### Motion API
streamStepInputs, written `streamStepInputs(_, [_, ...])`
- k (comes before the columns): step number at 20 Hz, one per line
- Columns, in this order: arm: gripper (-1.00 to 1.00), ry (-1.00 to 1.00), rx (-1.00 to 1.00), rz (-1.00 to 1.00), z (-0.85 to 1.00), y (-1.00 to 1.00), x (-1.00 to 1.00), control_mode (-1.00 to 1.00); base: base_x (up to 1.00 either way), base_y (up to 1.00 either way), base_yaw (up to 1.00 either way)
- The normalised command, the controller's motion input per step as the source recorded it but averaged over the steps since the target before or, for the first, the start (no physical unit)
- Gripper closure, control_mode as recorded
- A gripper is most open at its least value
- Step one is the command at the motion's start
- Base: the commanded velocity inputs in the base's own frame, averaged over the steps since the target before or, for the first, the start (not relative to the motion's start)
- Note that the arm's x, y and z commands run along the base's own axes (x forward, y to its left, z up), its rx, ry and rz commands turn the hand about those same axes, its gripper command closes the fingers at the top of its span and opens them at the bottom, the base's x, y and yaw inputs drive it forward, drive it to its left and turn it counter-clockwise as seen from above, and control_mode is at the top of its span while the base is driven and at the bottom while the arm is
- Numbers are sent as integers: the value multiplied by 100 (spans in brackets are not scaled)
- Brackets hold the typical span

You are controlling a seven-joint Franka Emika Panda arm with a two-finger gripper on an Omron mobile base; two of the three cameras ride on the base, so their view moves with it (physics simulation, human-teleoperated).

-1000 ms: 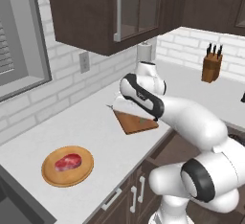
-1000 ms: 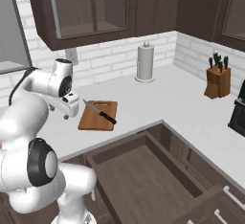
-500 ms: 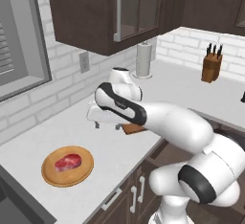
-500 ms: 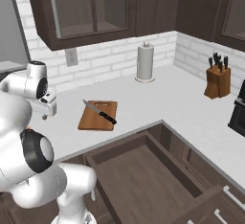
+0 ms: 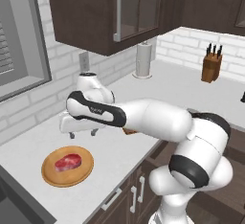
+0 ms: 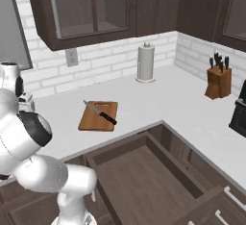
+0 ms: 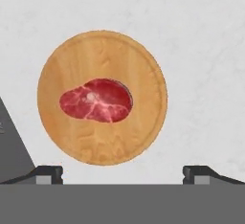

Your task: Pick up the knife from the drawer and place it on the cutting board. Then place the meat from the plate to the cutting board.

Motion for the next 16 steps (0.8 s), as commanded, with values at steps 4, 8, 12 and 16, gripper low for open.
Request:
streamStepInputs(4, [-100,1,-14,68,0,50,-1,-100,0,0,0])
streamStepInputs(8, [-100,-1,-9,63,-1,18,-4,-100,0,0,0])
streamStepInputs(12, [-100,-12,1,55,-15,0,-2,-100,0,0,0])
streamStepInputs(16, [-100,-13,6,49,-23,8,0,-100,0,0,0])
